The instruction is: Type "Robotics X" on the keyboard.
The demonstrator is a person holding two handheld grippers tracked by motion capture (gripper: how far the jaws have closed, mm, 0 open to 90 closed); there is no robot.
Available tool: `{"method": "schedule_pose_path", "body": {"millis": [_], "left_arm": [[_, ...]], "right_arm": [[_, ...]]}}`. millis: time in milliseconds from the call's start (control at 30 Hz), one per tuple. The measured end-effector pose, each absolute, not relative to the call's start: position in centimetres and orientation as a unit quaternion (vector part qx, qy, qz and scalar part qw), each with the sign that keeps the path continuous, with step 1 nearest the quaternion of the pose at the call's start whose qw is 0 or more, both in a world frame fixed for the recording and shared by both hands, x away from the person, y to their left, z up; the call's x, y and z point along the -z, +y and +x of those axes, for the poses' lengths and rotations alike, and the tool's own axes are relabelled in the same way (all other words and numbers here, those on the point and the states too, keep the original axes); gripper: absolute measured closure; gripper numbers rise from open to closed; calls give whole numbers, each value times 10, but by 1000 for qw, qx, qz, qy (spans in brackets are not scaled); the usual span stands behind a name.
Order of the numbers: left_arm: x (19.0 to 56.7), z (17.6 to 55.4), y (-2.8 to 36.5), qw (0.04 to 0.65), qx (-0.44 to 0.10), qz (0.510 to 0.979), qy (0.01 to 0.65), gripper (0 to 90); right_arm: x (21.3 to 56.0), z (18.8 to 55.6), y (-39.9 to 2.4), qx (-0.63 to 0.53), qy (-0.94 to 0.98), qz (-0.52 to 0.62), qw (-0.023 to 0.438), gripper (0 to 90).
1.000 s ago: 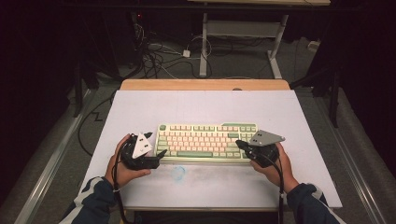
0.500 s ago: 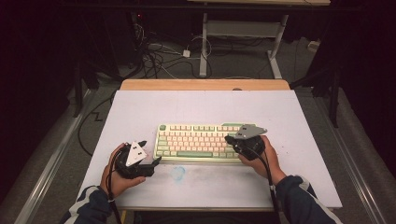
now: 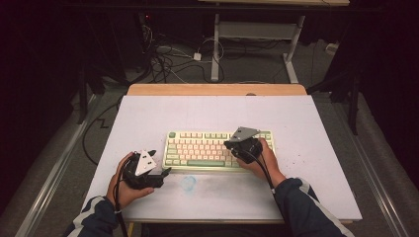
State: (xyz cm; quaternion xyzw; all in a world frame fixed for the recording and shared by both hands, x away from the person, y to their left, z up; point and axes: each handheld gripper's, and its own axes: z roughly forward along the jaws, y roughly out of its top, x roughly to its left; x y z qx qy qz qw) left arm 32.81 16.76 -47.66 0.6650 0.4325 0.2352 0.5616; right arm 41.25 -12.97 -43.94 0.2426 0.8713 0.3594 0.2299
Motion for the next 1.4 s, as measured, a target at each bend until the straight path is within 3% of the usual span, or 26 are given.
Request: {"method": "schedule_pose_path", "body": {"millis": [633, 867, 1133, 1400], "left_arm": [[480, 328, 166, 551, -226, 676, 433, 217], [480, 329, 165, 549, -225, 678, 434, 217], [481, 329, 166, 543, -228, 679, 439, 223], [481, 329, 167, 542, -228, 680, 438, 226]], "right_arm": [[450, 421, -115, -321, 889, 240, 224, 900], [437, 414, -126, -375, 868, 245, 216, 899], [421, 402, -142, -428, 841, 236, 234, 777], [412, 388, -159, -452, 821, 230, 263, 548]]}}
